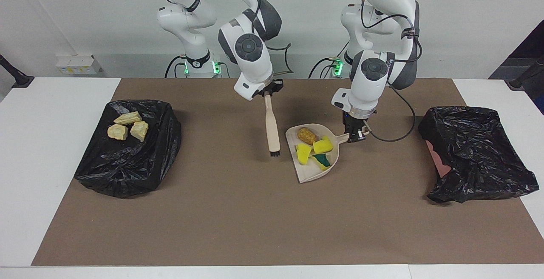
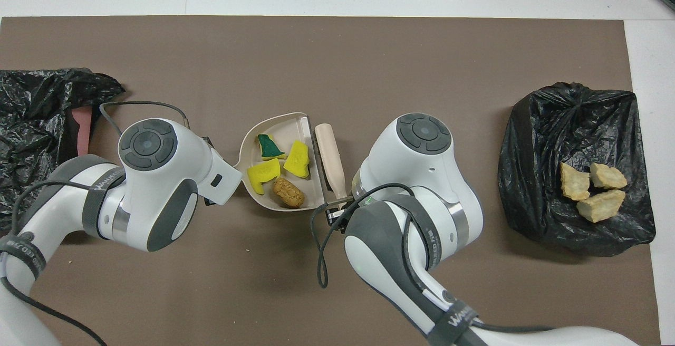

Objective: Sweep and dump trash in bin
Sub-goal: 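Lift the dustpan with the left gripper while the right gripper withdraws the brush, then tip the dustpan over the black bag near the left gripper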

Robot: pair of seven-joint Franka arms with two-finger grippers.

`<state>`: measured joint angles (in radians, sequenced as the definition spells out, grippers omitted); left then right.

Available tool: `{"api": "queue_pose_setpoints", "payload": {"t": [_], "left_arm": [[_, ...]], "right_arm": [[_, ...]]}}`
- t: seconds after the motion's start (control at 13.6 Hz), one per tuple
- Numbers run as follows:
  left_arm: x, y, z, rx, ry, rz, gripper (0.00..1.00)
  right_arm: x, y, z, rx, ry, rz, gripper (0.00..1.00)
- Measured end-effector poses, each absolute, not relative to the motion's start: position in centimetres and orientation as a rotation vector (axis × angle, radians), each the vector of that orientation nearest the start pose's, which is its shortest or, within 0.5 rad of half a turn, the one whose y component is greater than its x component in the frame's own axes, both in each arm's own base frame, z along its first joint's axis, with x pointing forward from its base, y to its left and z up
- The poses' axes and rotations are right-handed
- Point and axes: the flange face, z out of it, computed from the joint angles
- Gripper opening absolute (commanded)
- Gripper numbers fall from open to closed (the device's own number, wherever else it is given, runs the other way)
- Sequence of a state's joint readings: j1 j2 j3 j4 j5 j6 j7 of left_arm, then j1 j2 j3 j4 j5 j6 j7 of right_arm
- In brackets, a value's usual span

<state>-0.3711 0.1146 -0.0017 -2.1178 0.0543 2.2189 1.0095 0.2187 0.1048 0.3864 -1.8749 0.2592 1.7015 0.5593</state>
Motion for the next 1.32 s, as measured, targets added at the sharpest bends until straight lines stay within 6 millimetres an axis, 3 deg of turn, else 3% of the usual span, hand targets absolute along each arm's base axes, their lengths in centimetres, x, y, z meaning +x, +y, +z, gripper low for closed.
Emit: {"api": "queue_pose_setpoints", "payload": {"t": [0.15, 0.29, 0.51, 0.74, 1.03, 1.32], "left_arm": [[52.1, -20.2, 35.8, -2.36, 2.018, 0.041, 0.0], [52.1, -20.1, 35.8, -2.361, 2.017, 0.041, 0.0], [52.2, -19.9, 35.9, -2.365, 2.011, 0.04, 0.0], [53.3, -17.4, 36.4, -2.384, 1.981, 0.026, 0.0], [55.2, -11.3, 39.2, -2.355, 2.0, 0.006, 0.0], [55.2, -1.2, 44.0, -2.322, 2.008, -0.015, 0.0]], "right_arm": [[41.3, 35.5, 45.5, -3.04, 0.148, 0.57, 0.0], [38.1, 37.8, 45.3, -3.059, 0.148, 0.509, 0.0], [32.9, 39.4, 42.7, -3.075, 0.074, 0.413, 0.0], [29.6, 40.1, 40.1, -3.084, 0.024, 0.365, 0.0], [27.6, 40.8, 36.9, -3.092, 0.02, 0.369, 0.0], [27.6, 41.5, 34.4, -3.092, 0.032, 0.401, 0.0]]}}
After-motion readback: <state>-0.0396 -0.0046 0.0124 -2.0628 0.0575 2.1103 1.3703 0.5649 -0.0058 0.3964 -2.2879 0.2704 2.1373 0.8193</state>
